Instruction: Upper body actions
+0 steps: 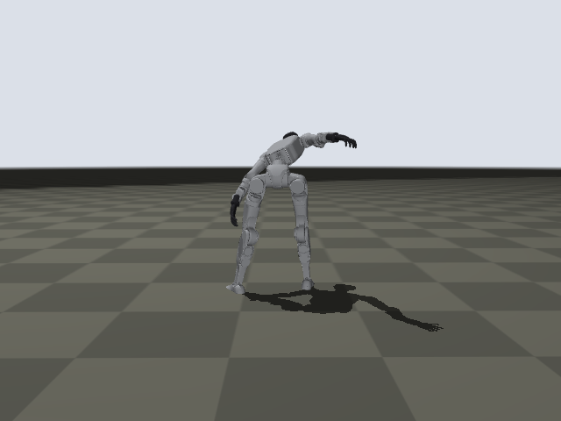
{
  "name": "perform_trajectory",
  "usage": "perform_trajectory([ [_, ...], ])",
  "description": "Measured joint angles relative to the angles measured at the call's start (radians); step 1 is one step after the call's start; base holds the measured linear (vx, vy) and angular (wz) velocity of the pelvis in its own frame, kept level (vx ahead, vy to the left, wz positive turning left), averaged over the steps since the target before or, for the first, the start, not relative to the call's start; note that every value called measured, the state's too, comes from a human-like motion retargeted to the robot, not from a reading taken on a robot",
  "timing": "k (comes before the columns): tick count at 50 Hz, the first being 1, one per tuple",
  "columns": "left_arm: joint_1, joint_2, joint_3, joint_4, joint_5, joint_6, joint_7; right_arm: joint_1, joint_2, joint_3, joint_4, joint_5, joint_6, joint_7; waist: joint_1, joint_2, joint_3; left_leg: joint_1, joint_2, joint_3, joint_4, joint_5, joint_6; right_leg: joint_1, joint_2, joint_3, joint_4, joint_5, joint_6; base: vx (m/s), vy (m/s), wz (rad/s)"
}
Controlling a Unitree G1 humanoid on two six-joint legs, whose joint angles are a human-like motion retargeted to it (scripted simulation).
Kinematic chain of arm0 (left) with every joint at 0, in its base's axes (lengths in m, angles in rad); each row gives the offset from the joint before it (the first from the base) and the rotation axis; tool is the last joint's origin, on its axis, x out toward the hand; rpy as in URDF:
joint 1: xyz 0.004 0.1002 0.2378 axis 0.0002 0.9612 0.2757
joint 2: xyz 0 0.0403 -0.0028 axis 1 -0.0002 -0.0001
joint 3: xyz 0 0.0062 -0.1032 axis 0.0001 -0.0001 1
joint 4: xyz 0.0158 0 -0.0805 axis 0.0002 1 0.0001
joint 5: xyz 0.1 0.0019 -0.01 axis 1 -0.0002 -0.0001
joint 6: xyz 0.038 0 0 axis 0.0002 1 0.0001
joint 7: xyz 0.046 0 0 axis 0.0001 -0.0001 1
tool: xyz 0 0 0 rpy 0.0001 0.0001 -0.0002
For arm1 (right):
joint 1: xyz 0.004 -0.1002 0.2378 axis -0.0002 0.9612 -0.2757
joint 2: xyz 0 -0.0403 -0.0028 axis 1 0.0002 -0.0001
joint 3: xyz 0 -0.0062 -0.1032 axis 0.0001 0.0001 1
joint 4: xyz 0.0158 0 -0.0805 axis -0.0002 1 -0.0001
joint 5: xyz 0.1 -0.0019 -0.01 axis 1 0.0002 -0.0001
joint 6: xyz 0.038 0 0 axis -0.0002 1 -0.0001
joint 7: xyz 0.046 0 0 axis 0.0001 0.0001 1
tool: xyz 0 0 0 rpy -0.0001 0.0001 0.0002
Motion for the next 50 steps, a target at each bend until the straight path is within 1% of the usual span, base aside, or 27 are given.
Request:
perform_trajectory([
  [3,0.212,-0.038,0.005,-0.026,0.042,0.033,-0.007,-0.035,-0.033,0.009,-0.033,-0.153,0.054,0.016,0.062,0.062,0.000,0.023,-0.004,-0.028,0.004,0.009,-0.003,0.076,-0.025,-0.048,-0.018,-0.002,0.009,0.06,0.20,0.89],
  [7,0.506,-0.057,-0.018,0.040,0.091,0.065,0.014,-0.101,-0.069,0.041,-0.082,-0.290,0.099,0.047,0.134,0.126,0.000,0.051,-0.019,-0.066,0.021,0.012,0.001,0.180,-0.068,-0.113,-0.029,-0.016,0.029,0.05,0.18,1.02],
  [10,0.694,-0.087,0.043,0.099,0.148,0.116,-0.013,-0.125,-0.102,0.085,-0.114,-0.386,0.120,0.014,0.194,0.174,0.000,0.077,-0.046,-0.113,0.031,0.015,0.007,0.270,-0.110,-0.174,-0.029,-0.035,0.040,0.09,0.13,1.30],
  [12,0.789,-0.092,0.100,0.133,0.161,0.148,-0.005,-0.125,-0.129,0.117,-0.122,-0.435,0.138,-0.021,0.245,0.210,0.000,0.090,-0.070,-0.156,0.040,0.020,0.010,0.332,-0.142,-0.225,-0.026,-0.053,0.042,0.11,0.24,1.52],
  [15,0.887,-0.087,0.192,0.175,0.138,0.180,0.065,-0.138,-0.162,0.167,-0.111,-0.494,0.167,-0.088,0.321,0.263,0.000,0.092,-0.110,-0.229,0.057,0.031,0.012,0.428,-0.191,-0.315,-0.028,-0.079,0.048,0.13,0.16,1.68],
  [17,0.909,-0.090,0.262,0.197,0.110,0.192,0.140,-0.166,-0.175,0.208,-0.103,-0.519,0.187,-0.121,0.364,0.292,0.000,0.081,-0.138,-0.269,0.068,0.041,0.008,0.480,-0.223,-0.378,-0.033,-0.095,0.054,0.11,0.21,1.72],
  [20,0.893,-0.110,0.394,0.209,0.093,0.188,0.247,-0.216,-0.184,0.278,-0.100,-0.557,0.208,-0.139,0.436,0.321,0.000,0.049,-0.182,-0.328,0.084,0.055,0.000,0.535,-0.268,-0.461,-0.043,-0.113,0.064,0.08,0.06,1.55],
  [22,0.871,-0.119,0.436,0.205,0.074,0.176,0.282,-0.246,-0.183,0.305,-0.101,-0.584,0.227,-0.145,0.480,0.341,0.000,0.028,-0.209,-0.369,0.090,0.062,-0.004,0.558,-0.290,-0.502,-0.049,-0.119,0.072,0.13,0.02,1.45],
  [24,0.841,-0.123,0.444,0.196,0.052,0.160,0.298,-0.280,-0.178,0.320,-0.105,-0.601,0.245,-0.150,0.548,0.369,0.000,-0.001,-0.249,-0.430,0.095,0.069,-0.007,0.584,-0.318,-0.558,-0.057,-0.123,0.082,0.10,-0.19,1.57],
  [28,0.750,-0.123,0.363,0.203,0.074,0.148,0.349,-0.327,-0.209,0.292,-0.112,-0.608,0.271,-0.130,0.701,0.446,0.000,-0.059,-0.308,-0.521,0.092,0.085,-0.005,0.591,-0.351,-0.635,-0.066,-0.124,0.096,0.22,-0.06,1.15],
  [30,0.714,-0.134,0.341,0.209,0.075,0.143,0.389,-0.351,-0.214,0.301,-0.120,-0.614,0.277,-0.130,0.756,0.464,0.000,-0.090,-0.335,-0.564,0.089,0.093,-0.002,0.583,-0.366,-0.650,-0.064,-0.124,0.101,0.09,-0.21,1.02],
  [34,0.629,-0.156,0.284,0.214,0.035,0.122,0.458,-0.398,-0.254,0.324,-0.112,-0.599,0.301,-0.123,0.859,0.521,0.000,-0.145,-0.376,-0.618,0.080,0.112,-0.008,0.579,-0.385,-0.712,-0.073,-0.119,0.115,0.17,-0.11,1.09],
  [38,0.553,-0.166,0.204,0.219,0.003,0.116,0.464,-0.418,-0.305,0.276,-0.108,-0.549,0.318,-0.120,0.991,0.603,0.000,-0.192,-0.404,-0.650,0.062,0.133,-0.014,0.557,-0.397,-0.746,-0.069,-0.117,0.119,0.12,-0.23,0.83],
  [40,0.513,-0.161,0.154,0.222,-0.007,0.111,0.472,-0.421,-0.334,0.233,-0.113,-0.507,0.324,-0.111,1.066,0.654,0.000,-0.211,-0.416,-0.671,0.052,0.141,-0.020,0.547,-0.401,-0.764,-0.067,-0.117,0.121,0.13,-0.32,0.73],
  [42,0.475,-0.132,0.131,0.220,-0.016,0.101,0.491,-0.430,-0.335,0.192,-0.119,-0.482,0.335,-0.103,1.151,0.661,0.000,-0.238,-0.420,-0.669,0.040,0.150,-0.026,0.523,-0.405,-0.765,-0.070,-0.113,0.123,0.10,-0.34,0.51],
  [45,0.430,-0.077,0.097,0.226,-0.034,0.064,0.537,-0.439,-0.333,0.155,-0.144,-0.455,0.362,-0.090,1.268,0.661,0.000,-0.276,-0.423,-0.665,0.029,0.156,-0.031,0.484,-0.407,-0.762,-0.074,-0.109,0.125,0.04,-0.30,0.31],
  [47,0.405,-0.047,0.092,0.233,-0.056,0.029,0.588,-0.447,-0.323,0.137,-0.171,-0.451,0.374,-0.070,1.327,0.661,0.000,-0.298,-0.422,-0.664,0.028,0.160,-0.035,0.465,-0.405,-0.763,-0.073,-0.110,0.125,-0.01,-0.29,0.19],
  [50,0.378,-0.013,0.087,0.243,-0.116,-0.047,0.654,-0.463,-0.308,0.133,-0.197,-0.448,0.398,-0.019,1.391,0.661,0.000,-0.316,-0.413,-0.662,0.027,0.162,-0.041,0.451,-0.394,-0.770,-0.073,-0.114,0.125,-0.04,-0.26,0.07],
])
